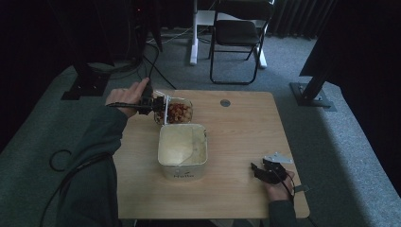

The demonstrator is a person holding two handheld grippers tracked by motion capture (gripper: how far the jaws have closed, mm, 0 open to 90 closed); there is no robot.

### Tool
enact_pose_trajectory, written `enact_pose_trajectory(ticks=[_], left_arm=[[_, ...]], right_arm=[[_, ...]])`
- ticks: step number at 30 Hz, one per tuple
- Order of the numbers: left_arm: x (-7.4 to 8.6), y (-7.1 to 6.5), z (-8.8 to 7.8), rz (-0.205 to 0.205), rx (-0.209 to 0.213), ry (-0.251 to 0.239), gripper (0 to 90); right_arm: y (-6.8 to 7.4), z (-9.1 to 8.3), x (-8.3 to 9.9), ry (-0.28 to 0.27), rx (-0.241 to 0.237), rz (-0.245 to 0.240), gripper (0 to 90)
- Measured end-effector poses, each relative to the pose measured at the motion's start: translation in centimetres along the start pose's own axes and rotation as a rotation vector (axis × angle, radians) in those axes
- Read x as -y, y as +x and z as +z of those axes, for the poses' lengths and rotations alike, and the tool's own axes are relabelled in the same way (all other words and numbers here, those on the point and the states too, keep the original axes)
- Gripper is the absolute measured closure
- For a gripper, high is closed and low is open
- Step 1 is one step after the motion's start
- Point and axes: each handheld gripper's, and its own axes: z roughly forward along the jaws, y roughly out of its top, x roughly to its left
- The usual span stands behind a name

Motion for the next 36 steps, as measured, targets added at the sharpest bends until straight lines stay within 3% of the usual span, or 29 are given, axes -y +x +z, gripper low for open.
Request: enact_pose_trajectory(ticks=[3,4,5,6,7,8,9,10,12,13,15,17,18,20,21,22,24,25,26,27,28,29,30,31,32,33,34,35,36], left_arm=[[-0.2,0.6,-0.3,-0.004,-0.021,-0.016,43.2],[-0.1,0.8,-0.1,-0.018,0.008,0.005,43.2],[-0.1,0.8,-0.2,-0.010,-0.002,0.000,43.2],[-0.1,0.9,-0.2,-0.016,0.025,0.009,43.2],[0.0,0.9,-0.1,-0.011,0.019,0.020,43.2],[0.0,0.8,-0.3,-0.002,-0.001,0.002,43.3],[0.0,0.8,-0.2,-0.001,0.022,0.014,43.2],[0.0,0.8,-0.3,0.008,-0.006,0.011,43.3],[0.1,1.0,-0.2,-0.009,0.004,0.014,43.3],[0.1,1.0,-0.5,-0.015,-0.012,-0.006,43.4],[0.2,0.4,-0.5,0.019,-0.001,0.009,43.5],[0.5,0.3,-0.5,-0.003,0.000,0.009,43.5],[0.5,0.1,-0.7,0.014,-0.028,0.010,43.5],[0.6,0.0,-0.5,0.032,-0.015,0.023,43.6],[0.7,0.0,-0.6,0.028,-0.029,0.018,43.5],[0.7,0.0,-0.4,0.019,-0.015,0.023,43.6],[0.6,-0.2,-0.6,0.034,-0.038,0.008,43.6],[0.6,-0.1,-0.3,0.013,-0.007,0.024,43.7],[0.6,-0.2,-0.1,0.024,-0.010,0.041,43.7],[0.6,-0.3,-0.4,0.024,-0.013,0.014,43.7],[0.6,-0.3,0.0,0.020,-0.005,0.046,43.7],[0.5,-0.3,-0.1,0.038,-0.012,0.039,43.8],[0.5,-0.2,-0.2,0.019,0.008,0.025,43.8],[0.5,-0.3,0.0,0.025,0.002,0.047,43.8],[0.4,-0.3,-0.1,0.040,-0.007,0.037,43.8],[0.5,-0.3,0.0,0.013,0.012,0.035,43.8],[0.5,-0.3,0.1,0.023,0.000,0.050,43.8],[0.5,-0.3,-0.1,0.041,-0.006,0.034,43.8],[0.5,-0.3,0.0,0.032,0.009,0.047,43.8]], right_arm=[[0.0,0.0,0.0,0.000,0.000,0.000,41.1],[0.0,0.0,0.0,0.000,0.000,0.000,41.1],[0.0,0.0,0.0,0.000,0.000,-0.001,41.1],[0.0,0.0,0.0,0.001,0.000,0.000,41.1],[0.0,0.0,0.0,0.000,-0.001,-0.001,41.1],[0.0,0.0,0.0,0.000,-0.001,-0.001,41.1],[0.0,0.0,0.0,0.000,-0.001,-0.001,41.0],[0.0,0.0,0.0,0.001,-0.001,-0.001,41.0],[0.0,0.0,0.0,0.001,0.000,-0.001,41.0],[0.0,0.0,0.0,0.001,0.000,-0.001,41.0],[0.1,0.0,0.0,0.001,0.000,0.000,41.0],[0.1,0.0,0.0,0.001,-0.002,-0.001,41.0],[0.1,0.0,0.0,0.001,-0.003,-0.002,41.0],[0.1,0.0,0.0,0.001,-0.003,-0.001,40.9],[0.1,0.0,0.0,0.001,-0.003,-0.001,40.9],[0.1,0.0,0.0,0.002,-0.002,-0.001,40.9],[0.1,0.0,0.0,0.001,-0.002,-0.001,40.9],[0.1,0.0,0.0,0.001,-0.002,-0.001,40.9],[0.1,0.0,0.0,0.001,-0.002,-0.001,40.9],[0.1,0.0,0.0,0.002,-0.002,0.000,40.8],[0.1,0.0,0.0,0.002,-0.001,0.000,40.8],[0.2,0.0,0.0,0.002,-0.002,-0.001,40.8],[0.1,0.0,0.0,0.002,-0.002,-0.001,40.8],[0.1,0.0,0.0,0.002,-0.002,-0.001,40.8],[0.1,0.1,0.0,0.001,-0.002,-0.001,40.8],[0.1,0.1,0.0,0.001,-0.002,-0.001,40.8],[0.1,0.0,0.0,0.001,-0.002,-0.001,40.8],[0.1,0.1,0.0,0.001,-0.003,-0.001,40.8],[0.1,0.1,0.0,0.001,-0.003,-0.001,40.8]])
